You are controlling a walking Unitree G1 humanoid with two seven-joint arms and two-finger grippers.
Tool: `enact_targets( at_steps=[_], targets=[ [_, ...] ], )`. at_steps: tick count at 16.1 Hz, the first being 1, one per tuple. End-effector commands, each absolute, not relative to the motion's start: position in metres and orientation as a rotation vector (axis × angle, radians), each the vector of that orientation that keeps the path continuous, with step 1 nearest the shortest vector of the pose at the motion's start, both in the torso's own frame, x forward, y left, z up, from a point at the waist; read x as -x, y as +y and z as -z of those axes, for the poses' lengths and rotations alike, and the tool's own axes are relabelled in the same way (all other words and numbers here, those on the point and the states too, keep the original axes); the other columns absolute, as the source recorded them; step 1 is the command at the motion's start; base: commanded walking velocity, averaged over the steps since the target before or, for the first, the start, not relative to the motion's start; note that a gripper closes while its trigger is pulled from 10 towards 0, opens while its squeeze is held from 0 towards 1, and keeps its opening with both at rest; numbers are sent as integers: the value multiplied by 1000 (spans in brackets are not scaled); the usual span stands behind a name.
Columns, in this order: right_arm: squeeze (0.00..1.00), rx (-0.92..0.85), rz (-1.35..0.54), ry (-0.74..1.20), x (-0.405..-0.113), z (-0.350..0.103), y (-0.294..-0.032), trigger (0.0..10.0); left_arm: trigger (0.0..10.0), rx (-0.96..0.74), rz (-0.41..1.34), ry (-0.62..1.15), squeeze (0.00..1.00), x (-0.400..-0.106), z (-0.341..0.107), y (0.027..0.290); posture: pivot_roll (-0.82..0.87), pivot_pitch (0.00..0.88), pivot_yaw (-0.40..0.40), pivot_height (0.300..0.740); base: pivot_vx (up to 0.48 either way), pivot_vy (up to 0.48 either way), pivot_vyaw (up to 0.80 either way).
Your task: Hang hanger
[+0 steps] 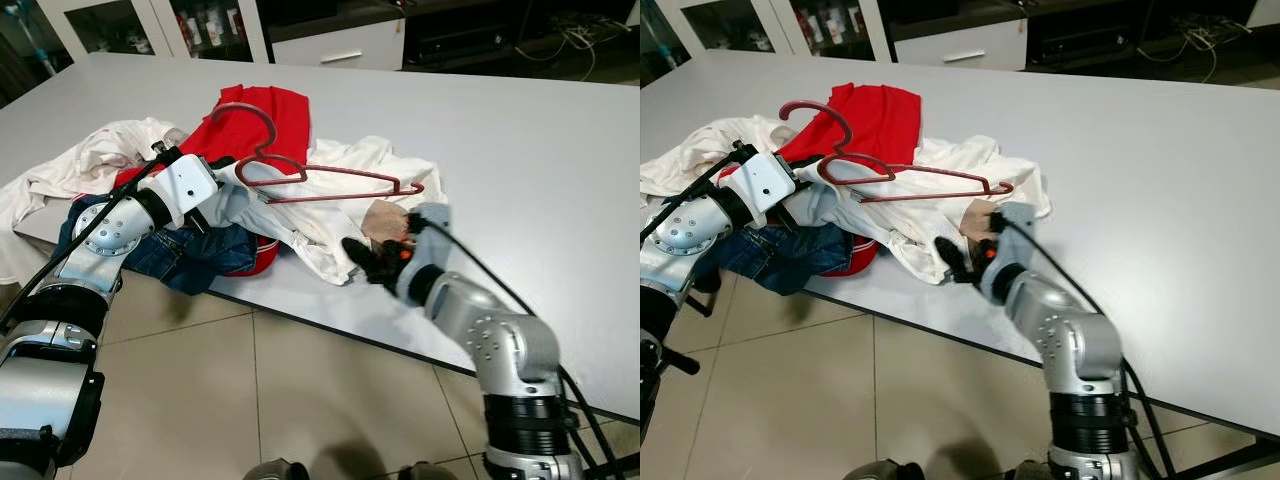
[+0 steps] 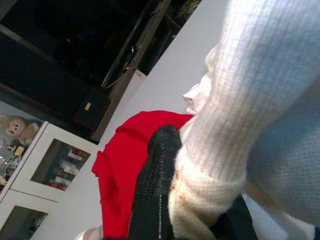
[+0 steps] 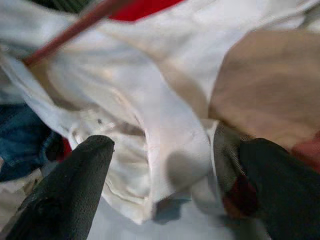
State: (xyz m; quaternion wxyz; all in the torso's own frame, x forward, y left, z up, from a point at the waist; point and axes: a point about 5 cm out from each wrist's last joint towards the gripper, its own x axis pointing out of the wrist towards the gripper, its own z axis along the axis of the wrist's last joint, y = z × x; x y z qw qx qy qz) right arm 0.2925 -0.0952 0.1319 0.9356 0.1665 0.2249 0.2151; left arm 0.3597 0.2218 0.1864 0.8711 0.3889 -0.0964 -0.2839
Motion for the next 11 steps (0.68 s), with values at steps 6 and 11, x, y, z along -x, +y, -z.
enact_targets(
  at_steps=[6,11],
  targets=[
    [576,-270,-416,534,-294,-117,-83,10000,0,-841,586,-200,0,-359,-192,227,-117,51,171,740,0,0,0],
    [0,-234,-469,567,-293,-109,-75,10000,0,-840,591,-206,0,-360,-194,224,-119,46,174,740,0,0,0]
  ],
)
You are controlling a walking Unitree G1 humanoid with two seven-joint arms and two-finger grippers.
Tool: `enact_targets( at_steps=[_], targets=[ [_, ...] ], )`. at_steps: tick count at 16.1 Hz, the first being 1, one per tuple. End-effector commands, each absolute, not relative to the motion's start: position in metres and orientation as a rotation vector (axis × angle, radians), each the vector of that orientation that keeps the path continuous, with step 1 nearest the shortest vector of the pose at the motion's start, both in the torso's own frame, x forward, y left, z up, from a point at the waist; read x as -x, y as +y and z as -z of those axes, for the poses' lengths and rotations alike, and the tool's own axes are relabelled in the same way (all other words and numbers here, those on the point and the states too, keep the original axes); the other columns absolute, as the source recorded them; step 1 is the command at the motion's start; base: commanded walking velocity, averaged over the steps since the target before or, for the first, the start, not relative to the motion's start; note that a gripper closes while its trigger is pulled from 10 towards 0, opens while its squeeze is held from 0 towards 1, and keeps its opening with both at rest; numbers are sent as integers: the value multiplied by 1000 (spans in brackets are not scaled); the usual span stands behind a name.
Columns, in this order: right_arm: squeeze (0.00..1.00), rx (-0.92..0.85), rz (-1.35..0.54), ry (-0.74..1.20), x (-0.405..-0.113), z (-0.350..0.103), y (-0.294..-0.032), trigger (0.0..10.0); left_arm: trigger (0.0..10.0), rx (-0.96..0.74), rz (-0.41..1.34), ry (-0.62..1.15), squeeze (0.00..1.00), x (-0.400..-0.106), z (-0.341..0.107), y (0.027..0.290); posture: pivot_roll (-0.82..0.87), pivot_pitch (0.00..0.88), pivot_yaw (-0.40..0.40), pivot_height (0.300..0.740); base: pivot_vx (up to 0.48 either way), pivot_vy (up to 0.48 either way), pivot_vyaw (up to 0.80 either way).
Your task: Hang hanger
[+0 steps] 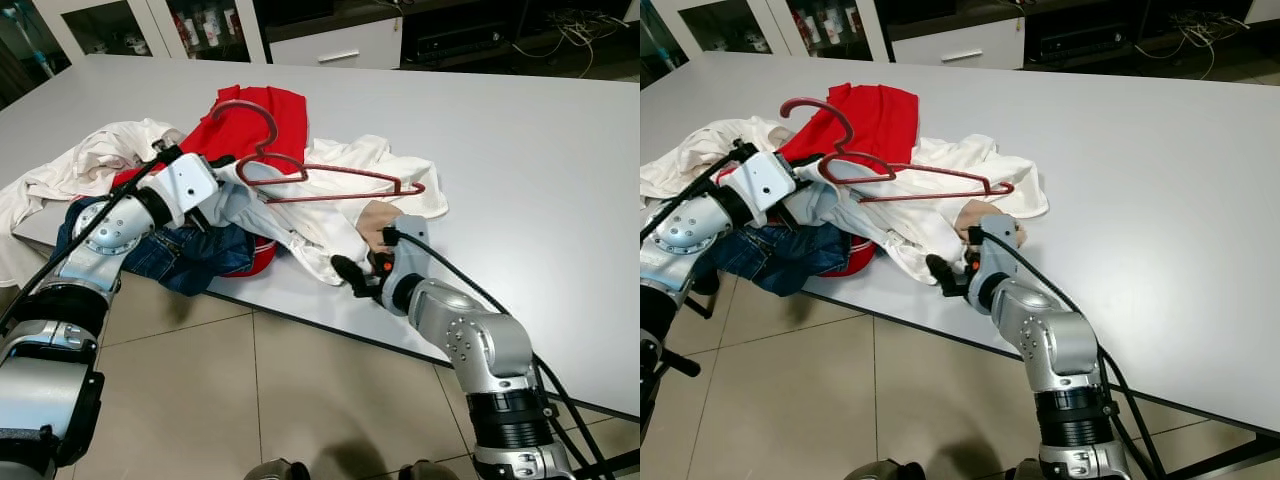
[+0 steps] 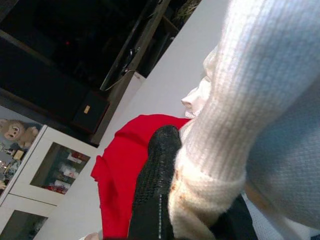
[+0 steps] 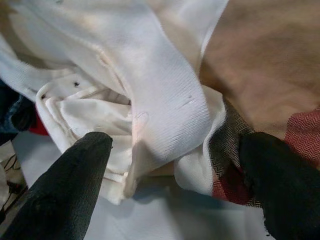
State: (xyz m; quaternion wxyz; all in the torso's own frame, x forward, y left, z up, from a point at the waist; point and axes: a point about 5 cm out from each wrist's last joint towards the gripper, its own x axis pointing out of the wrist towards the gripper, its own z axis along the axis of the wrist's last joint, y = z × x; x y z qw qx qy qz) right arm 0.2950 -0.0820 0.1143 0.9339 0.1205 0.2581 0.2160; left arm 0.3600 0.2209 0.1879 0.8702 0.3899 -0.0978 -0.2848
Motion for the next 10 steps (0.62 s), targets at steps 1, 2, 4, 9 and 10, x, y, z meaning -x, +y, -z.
enact_targets(
  at_steps=[1,2,4,9,10],
  targets=[
    [0,-224,-483,575,-293,-106,-71,10000,0,-840,591,-207,0,-361,-194,224,-120,46,174,740,0,0,0],
    [0,-217,-494,589,-293,-104,-68,10000,0,-840,591,-207,0,-361,-194,224,-119,44,174,740,0,0,0],
    [0,-200,-532,579,-294,-106,-62,4431,0,-840,590,-209,0,-361,-195,224,-117,45,174,740,0,0,0],
    [0,64,-509,566,-296,-90,-64,0,0,-838,585,-210,0,-359,-194,226,-109,49,168,740,0,0,0],
    [0,128,-488,557,-296,-86,-67,0,0,-837,583,-211,0,-359,-194,226,-109,49,167,740,0,0,0]
  ],
)
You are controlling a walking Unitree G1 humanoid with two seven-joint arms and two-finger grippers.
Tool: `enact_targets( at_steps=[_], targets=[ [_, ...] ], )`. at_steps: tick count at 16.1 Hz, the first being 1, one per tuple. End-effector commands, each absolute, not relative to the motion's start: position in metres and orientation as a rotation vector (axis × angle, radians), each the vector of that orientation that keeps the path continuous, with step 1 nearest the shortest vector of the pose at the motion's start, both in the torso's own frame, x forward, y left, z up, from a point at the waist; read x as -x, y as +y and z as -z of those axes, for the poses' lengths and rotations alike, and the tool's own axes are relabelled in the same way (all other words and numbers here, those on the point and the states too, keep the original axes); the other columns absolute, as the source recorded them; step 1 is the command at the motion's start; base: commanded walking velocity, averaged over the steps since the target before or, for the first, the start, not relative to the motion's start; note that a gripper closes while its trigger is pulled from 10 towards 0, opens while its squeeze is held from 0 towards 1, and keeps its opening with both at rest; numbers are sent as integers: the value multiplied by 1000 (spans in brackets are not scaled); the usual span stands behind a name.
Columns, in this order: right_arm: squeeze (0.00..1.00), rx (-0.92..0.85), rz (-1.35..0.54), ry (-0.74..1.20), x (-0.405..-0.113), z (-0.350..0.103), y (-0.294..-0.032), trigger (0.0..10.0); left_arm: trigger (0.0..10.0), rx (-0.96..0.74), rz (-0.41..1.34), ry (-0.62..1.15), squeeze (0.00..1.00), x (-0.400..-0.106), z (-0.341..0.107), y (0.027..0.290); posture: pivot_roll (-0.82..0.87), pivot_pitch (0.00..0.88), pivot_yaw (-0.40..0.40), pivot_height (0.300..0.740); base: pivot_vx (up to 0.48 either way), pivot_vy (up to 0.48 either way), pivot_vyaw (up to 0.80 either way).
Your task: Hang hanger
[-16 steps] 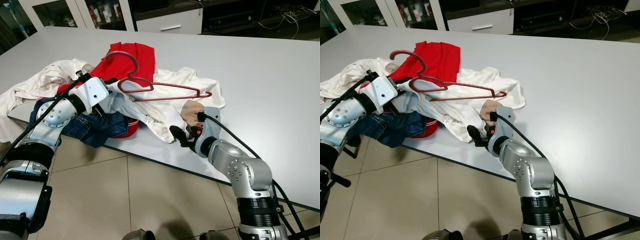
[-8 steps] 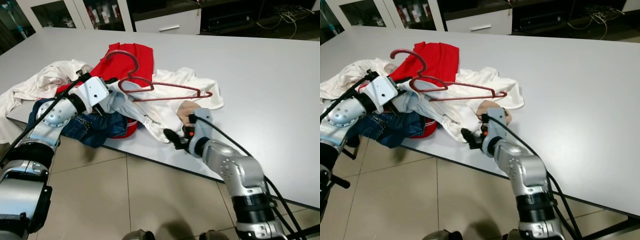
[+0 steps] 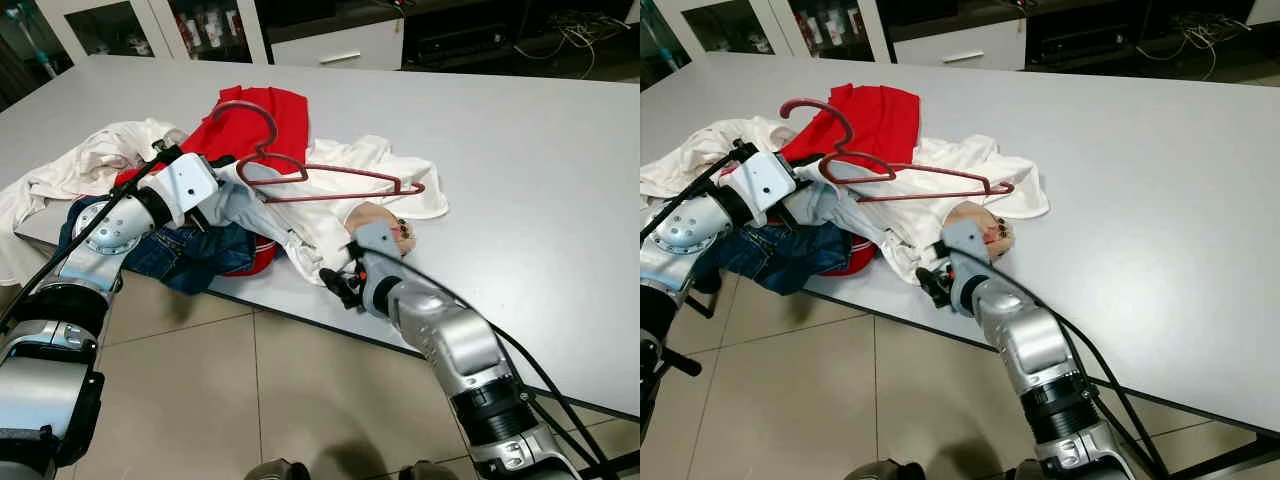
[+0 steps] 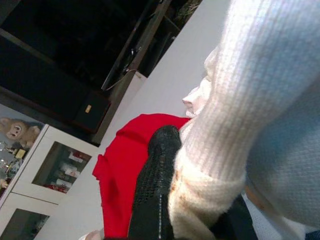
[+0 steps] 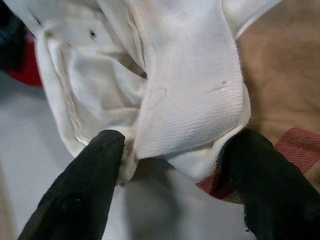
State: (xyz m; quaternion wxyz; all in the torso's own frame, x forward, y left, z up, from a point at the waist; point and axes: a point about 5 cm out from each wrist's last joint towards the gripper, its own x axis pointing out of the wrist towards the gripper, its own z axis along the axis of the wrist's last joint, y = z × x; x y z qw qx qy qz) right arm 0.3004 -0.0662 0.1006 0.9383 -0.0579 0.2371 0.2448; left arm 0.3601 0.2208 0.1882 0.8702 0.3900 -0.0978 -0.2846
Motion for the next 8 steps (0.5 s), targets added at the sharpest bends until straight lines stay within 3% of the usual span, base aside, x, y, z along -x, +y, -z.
enact_targets(
  at_steps=[1,6,8],
  targets=[
    [0,181,-464,545,-296,-84,-71,0,0,-837,582,-211,0,-359,-194,226,-109,49,167,740,0,0,0],
    [0,165,-332,519,-308,-82,-96,0,0,-833,577,-213,0,-359,-194,226,-115,45,164,740,0,0,0],
    [0,82,-250,506,-313,-87,-112,0,0,-830,576,-215,0,-359,-194,226,-117,45,164,740,0,0,0]
  ],
)
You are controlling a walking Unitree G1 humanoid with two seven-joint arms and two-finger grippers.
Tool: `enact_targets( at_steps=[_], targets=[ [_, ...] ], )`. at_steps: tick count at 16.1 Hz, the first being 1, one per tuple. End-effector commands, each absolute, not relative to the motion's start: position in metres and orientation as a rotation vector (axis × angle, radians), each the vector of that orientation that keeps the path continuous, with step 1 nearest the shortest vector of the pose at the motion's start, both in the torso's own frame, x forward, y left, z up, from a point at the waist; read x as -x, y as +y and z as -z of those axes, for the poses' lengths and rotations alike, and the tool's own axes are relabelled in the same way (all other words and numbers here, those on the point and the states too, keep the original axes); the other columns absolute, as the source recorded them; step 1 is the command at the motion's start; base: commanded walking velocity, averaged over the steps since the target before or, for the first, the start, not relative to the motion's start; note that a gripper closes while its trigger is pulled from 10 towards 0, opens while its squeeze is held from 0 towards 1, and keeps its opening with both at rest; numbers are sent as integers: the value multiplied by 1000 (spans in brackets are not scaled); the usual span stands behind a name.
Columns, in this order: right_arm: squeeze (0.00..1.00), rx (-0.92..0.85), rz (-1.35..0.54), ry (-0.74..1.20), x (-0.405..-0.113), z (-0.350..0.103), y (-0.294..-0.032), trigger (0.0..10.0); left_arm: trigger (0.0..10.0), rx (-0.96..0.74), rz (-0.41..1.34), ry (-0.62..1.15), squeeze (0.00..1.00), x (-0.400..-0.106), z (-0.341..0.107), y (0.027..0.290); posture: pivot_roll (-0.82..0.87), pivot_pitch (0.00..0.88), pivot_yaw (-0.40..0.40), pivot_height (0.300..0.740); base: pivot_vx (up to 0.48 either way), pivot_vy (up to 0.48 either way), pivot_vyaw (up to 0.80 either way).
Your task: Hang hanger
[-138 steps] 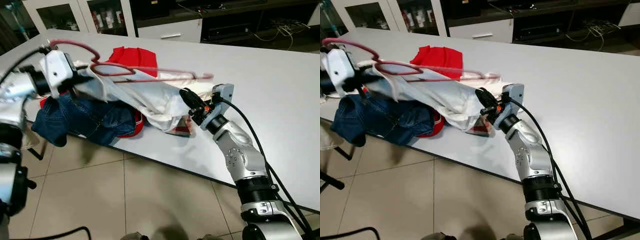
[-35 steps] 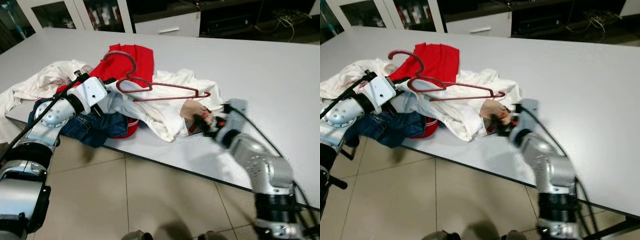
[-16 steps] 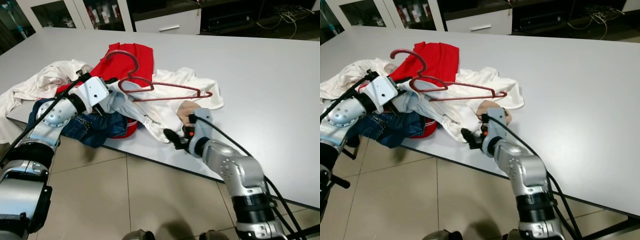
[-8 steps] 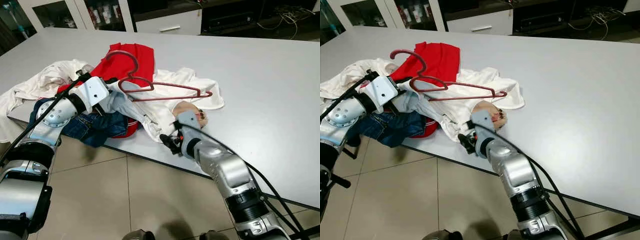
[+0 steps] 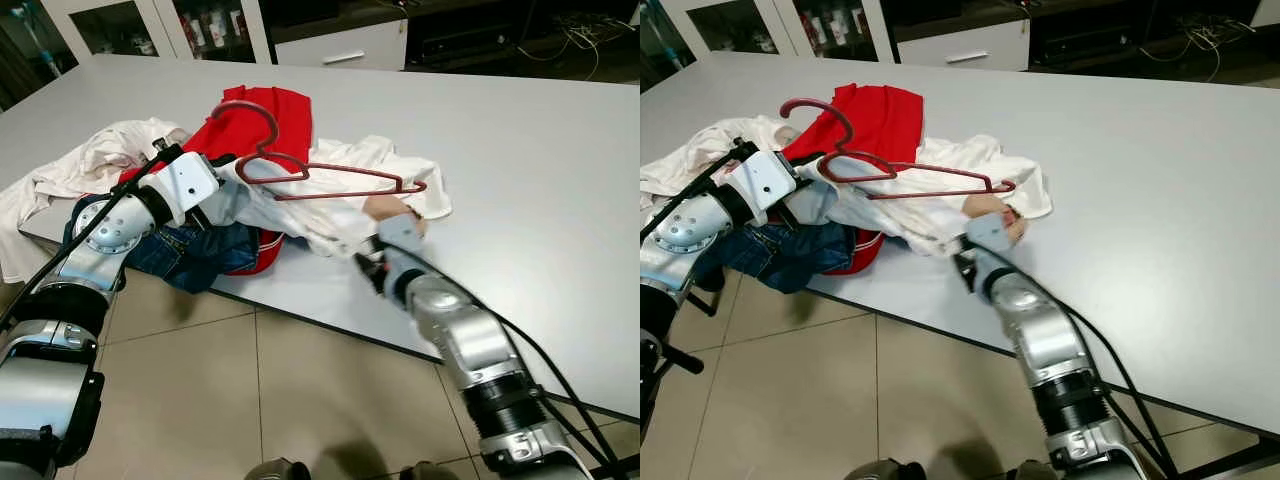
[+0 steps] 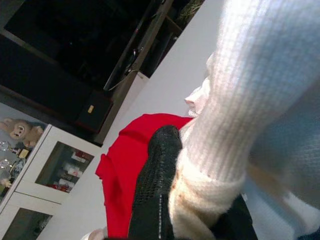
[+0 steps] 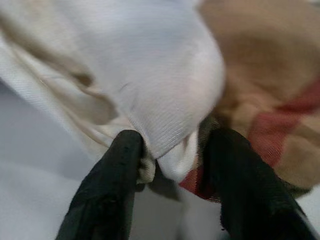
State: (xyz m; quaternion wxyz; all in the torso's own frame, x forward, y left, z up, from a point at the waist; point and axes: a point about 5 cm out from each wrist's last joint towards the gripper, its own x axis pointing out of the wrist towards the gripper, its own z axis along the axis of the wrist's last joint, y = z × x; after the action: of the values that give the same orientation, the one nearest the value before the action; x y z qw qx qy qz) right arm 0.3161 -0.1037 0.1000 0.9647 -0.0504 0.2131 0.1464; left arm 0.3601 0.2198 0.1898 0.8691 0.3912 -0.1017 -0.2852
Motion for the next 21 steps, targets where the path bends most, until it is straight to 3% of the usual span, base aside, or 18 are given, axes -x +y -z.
enact_targets(
  at_steps=[1,7,10,13,21],
  targets=[
    [0,62,-236,503,-314,-88,-115,0,0,-829,576,-215,0,-359,-194,225,-118,45,165,740,0,0,0],
    [0,-195,-91,412,-326,-117,-154,0,0,-769,546,-280,0,-360,-202,227,-131,40,165,740,0,0,0],
    [0,-272,-2,352,-334,-128,-168,0,0,-759,677,-346,0,-348,-207,226,-130,34,162,740,0,0,0],
    [0,-343,31,255,-341,-147,-179,0,0,-798,713,-288,0,-345,-204,233,-124,31,156,740,0,0,0],
    [0,-346,-37,167,-346,-168,-184,0,0,-910,638,-168,0,-347,-212,260,-128,27,152,740,0,0,0]
  ],
)
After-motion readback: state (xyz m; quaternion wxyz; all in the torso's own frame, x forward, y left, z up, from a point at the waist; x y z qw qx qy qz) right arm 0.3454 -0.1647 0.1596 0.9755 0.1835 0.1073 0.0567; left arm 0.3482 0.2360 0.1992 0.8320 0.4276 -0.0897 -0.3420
